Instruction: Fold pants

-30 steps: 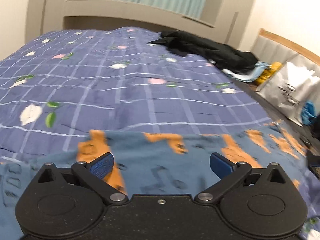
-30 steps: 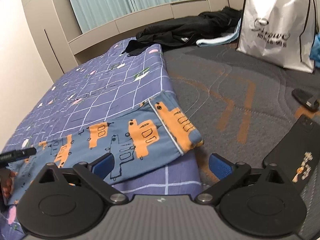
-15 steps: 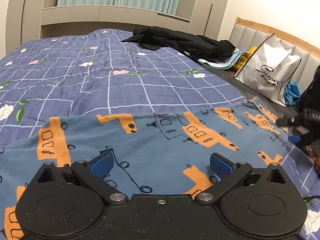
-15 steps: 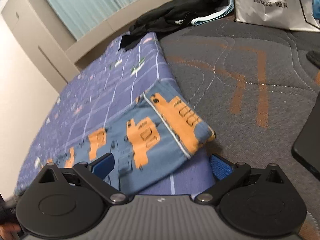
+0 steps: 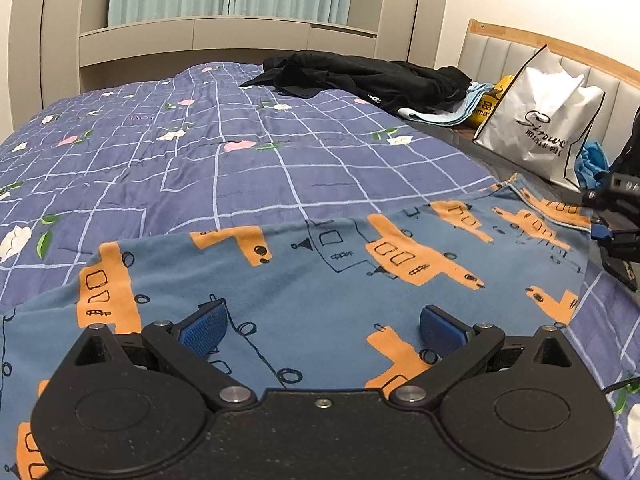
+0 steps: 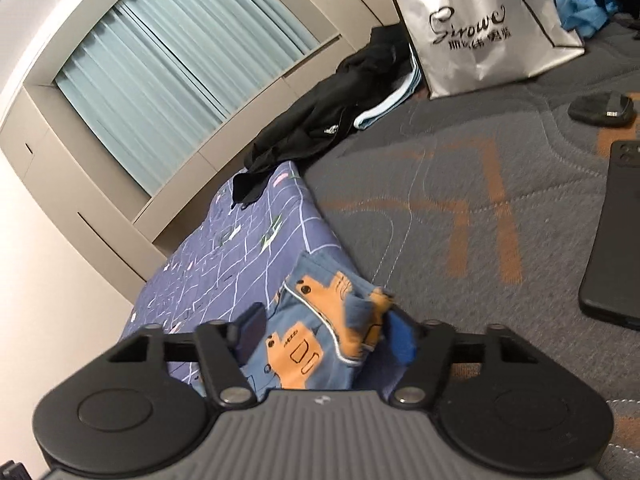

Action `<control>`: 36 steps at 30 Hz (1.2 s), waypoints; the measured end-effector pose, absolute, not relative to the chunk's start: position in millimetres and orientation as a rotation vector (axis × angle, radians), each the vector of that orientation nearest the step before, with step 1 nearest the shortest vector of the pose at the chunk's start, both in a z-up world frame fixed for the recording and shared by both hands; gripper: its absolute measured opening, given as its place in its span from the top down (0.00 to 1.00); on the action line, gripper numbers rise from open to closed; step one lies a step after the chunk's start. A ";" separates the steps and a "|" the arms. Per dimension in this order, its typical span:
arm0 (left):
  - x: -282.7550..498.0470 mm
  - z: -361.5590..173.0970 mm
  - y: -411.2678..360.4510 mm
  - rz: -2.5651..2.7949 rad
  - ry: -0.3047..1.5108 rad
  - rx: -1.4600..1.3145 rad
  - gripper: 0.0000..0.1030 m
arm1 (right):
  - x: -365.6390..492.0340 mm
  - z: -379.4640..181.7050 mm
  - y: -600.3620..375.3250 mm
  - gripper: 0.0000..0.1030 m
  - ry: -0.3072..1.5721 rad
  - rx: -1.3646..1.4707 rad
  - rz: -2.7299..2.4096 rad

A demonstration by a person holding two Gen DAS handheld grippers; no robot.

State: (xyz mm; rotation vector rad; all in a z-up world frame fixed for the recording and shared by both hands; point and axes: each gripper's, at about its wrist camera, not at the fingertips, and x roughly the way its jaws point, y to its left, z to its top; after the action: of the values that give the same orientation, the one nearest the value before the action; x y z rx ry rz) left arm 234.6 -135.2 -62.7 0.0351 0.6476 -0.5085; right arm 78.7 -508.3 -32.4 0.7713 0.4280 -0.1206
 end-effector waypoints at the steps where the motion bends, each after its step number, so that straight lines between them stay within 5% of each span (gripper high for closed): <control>1: 235.5 -60.3 -133.8 -0.509 0.650 0.018 0.01 | 79.4 -31.4 -506.7 0.52 0.433 0.758 -0.128; 4: 239.4 -50.8 -127.6 -0.527 0.664 -0.090 0.01 | 83.9 -27.9 -501.9 0.67 0.447 0.721 -0.143; 11: 247.3 -24.1 -145.9 -0.659 0.691 -0.208 0.01 | 88.1 -14.7 -483.8 0.82 0.460 0.596 -0.175; 25: 271.9 -11.5 -161.7 -0.855 0.837 -0.589 0.01 | 82.4 32.8 -330.1 0.85 0.438 -0.116 0.029; 36: 258.6 -60.2 -148.2 -0.789 0.917 -0.589 0.01 | 70.7 -3.3 -229.9 0.84 0.586 -0.475 0.188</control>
State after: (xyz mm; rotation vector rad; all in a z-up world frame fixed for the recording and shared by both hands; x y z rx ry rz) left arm 258.6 -148.2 -60.2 -0.5892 0.9171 -0.7885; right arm 70.7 -229.9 -3.3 -0.4753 0.5859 0.1877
